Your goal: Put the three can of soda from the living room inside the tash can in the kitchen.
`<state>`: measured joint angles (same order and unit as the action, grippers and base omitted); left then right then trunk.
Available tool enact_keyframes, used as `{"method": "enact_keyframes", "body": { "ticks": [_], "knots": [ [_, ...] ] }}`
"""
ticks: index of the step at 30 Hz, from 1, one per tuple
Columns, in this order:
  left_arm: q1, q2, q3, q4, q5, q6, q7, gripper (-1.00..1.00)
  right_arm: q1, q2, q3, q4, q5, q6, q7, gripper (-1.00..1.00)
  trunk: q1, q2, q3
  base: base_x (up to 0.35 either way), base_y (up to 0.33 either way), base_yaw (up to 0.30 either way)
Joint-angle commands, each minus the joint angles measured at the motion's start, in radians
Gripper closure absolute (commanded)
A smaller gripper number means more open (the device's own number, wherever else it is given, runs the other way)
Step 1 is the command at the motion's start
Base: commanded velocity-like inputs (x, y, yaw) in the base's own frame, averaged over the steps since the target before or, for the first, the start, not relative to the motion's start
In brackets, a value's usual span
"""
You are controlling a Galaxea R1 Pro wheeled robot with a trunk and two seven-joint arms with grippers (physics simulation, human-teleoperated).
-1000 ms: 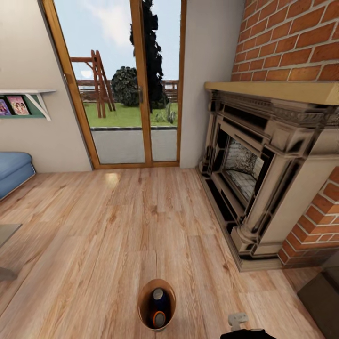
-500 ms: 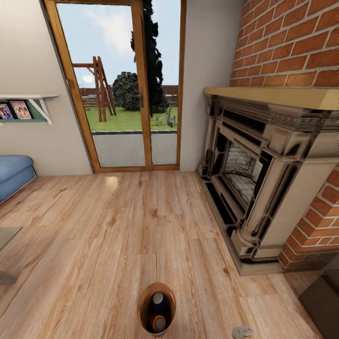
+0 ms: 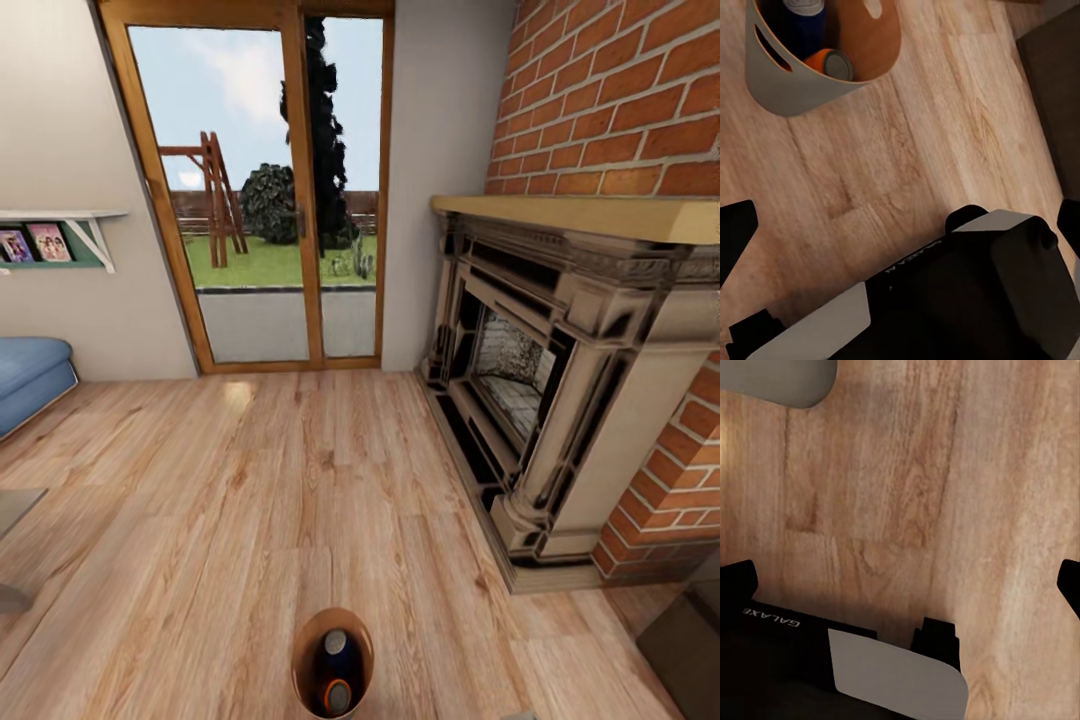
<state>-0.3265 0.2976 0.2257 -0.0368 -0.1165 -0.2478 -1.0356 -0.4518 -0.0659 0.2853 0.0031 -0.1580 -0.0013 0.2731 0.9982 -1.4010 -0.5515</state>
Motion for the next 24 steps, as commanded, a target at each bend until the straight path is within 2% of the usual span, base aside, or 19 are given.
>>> {"method": "enact_keyframes", "body": {
  "ticks": [1,7,14,16,21,24],
  "knots": [
    [0.0,0.0,0.0,0.0,0.0,0.0,0.007,-1.0,0.003,0.0,0.0,0.0,0.0,-0.001,0.0,-1.0,0.0,0.0,0.002,0.0,0.0,0.0],
    [0.001,0.0,0.0,0.0,0.0,0.001,0.015,-1.0,0.011,0.0,0.0,0.0,0.0,-0.004,0.0,-1.0,0.0,0.0,0.012,0.0,0.0,0.0],
    [0.0,0.0,0.0,0.0,0.0,0.001,0.019,-1.0,0.018,-0.018,0.0,0.001,-0.007,-0.005,0.0,-1.0,0.0,0.0,0.023,0.0,0.0,0.0],
    [0.0,0.0,0.0,0.0,0.0,0.001,0.019,-1.0,0.021,-0.024,0.0,0.001,-0.019,-0.005,0.0,-1.0,0.0,0.0,0.026,0.0,0.0,0.0],
    [0.0,0.0,0.0,0.0,0.0,0.001,0.022,-1.0,0.033,-0.041,0.0,0.001,-0.079,-0.005,0.0,-1.0,0.0,0.0,0.035,0.0,0.0,0.0],
    [0.0,0.0,0.0,0.0,0.0,0.001,0.034,-1.0,0.041,-0.044,0.001,0.001,-0.098,-0.005,0.0,-1.0,0.0,0.0,0.04,0.0,0.0,0.0]
  ]
}}
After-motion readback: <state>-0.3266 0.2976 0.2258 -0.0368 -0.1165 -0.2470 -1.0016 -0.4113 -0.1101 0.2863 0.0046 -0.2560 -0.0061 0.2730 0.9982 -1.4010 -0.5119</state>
